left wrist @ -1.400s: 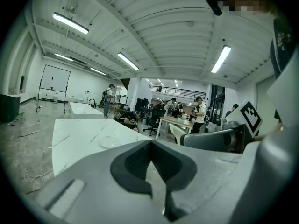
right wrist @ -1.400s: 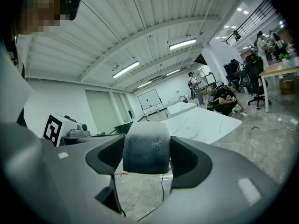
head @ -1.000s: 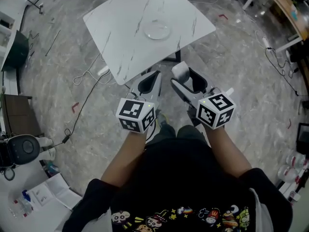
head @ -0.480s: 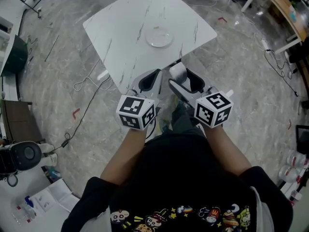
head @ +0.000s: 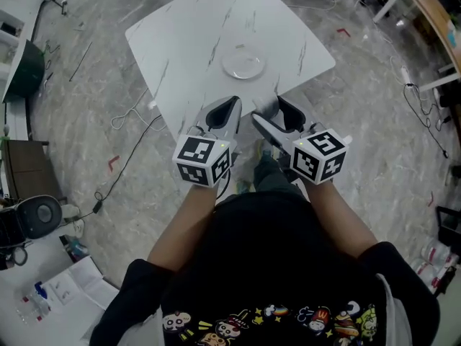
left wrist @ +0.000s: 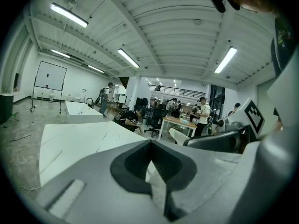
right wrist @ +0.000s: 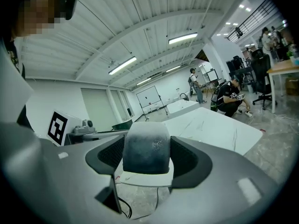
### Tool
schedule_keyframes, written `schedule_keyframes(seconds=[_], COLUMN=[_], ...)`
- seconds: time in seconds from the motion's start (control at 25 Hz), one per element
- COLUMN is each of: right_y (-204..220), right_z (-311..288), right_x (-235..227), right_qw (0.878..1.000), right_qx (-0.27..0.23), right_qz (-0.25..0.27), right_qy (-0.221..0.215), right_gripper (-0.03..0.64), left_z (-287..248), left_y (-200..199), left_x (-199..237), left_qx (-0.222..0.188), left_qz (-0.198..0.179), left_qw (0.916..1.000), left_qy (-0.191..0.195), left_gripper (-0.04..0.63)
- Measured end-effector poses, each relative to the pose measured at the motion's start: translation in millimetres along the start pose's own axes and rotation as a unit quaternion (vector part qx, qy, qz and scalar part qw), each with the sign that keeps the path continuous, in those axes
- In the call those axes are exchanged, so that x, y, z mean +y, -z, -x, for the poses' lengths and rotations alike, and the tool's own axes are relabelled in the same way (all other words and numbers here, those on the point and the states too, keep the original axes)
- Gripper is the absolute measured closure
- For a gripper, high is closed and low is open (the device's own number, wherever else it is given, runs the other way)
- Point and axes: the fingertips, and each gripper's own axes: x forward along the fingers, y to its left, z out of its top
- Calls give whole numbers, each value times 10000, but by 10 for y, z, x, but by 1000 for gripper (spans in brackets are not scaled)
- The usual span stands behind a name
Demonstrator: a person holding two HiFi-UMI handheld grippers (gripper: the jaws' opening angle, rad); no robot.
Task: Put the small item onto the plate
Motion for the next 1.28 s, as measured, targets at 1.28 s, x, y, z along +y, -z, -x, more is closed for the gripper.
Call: schedule_keyframes(seconds=[1.28], right_y=[349], right_z=[-2093], right_x=[-1895], right_qw=[9810], right_qx=[1721], right_qz=[708], right_qy=[-540], right_gripper=[282], left_z=[-1655], left_y=[633], left_x=[1526], left_qx=[715], left_qz=[968], left_qw=[9774], left_qy=[-1738], left_gripper=[595])
